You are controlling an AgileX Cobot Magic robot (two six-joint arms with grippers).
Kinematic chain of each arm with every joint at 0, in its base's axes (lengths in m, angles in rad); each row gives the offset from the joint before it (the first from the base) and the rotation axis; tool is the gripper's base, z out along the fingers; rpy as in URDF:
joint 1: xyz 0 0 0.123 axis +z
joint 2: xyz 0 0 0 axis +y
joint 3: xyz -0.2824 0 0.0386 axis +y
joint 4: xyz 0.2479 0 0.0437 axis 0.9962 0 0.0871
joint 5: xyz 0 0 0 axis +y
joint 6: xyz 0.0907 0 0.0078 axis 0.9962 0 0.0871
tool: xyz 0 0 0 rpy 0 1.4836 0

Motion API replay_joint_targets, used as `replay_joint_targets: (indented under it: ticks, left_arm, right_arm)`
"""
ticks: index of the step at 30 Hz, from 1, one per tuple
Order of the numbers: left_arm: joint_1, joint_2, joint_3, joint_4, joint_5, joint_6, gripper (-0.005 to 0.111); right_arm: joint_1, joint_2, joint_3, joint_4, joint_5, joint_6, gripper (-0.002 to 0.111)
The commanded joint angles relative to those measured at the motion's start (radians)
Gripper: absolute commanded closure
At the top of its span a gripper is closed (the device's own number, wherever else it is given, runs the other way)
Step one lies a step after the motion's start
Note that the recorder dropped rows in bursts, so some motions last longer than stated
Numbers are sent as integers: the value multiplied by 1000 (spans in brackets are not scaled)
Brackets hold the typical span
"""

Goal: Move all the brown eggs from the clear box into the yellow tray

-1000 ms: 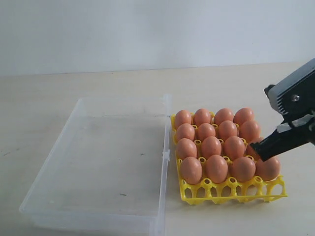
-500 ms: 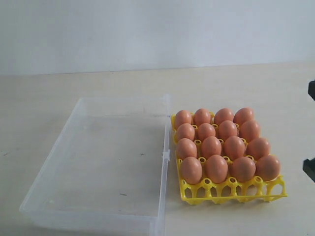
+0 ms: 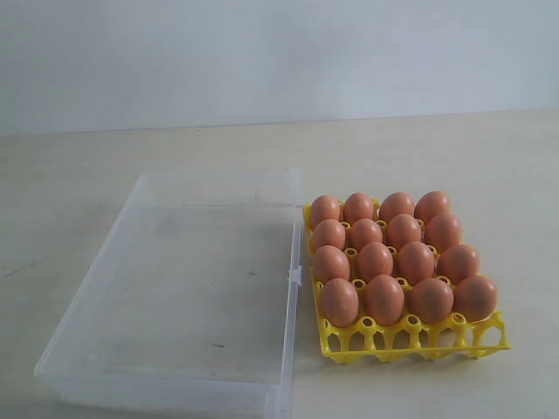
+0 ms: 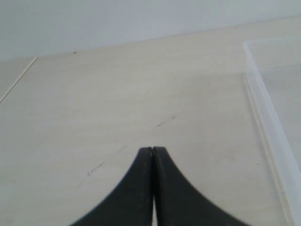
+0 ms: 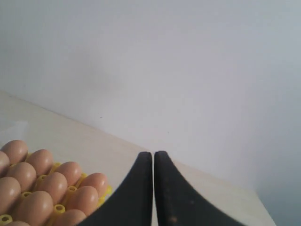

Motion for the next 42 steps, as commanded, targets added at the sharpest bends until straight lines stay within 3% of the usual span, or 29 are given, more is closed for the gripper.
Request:
replay_joint_targets:
  ticks: [1, 10, 37, 42]
  left_arm:
    - [-6, -6, -4, -2, -9, -5, 107]
    - [-6, -6, -4, -2, -9, -5, 107]
    - [-6, -6, -4, -2, -9, -5, 107]
    - [-6, -6, -4, -2, -9, -5, 107]
  right_arm:
    - [-24, -84, 5, -16, 92, 3, 104]
    - [-28, -118, 5, 186, 129, 3, 104]
    - [-26, -118, 5, 86, 130, -45, 104]
    - [-26, -118, 5, 96, 130, 304, 104]
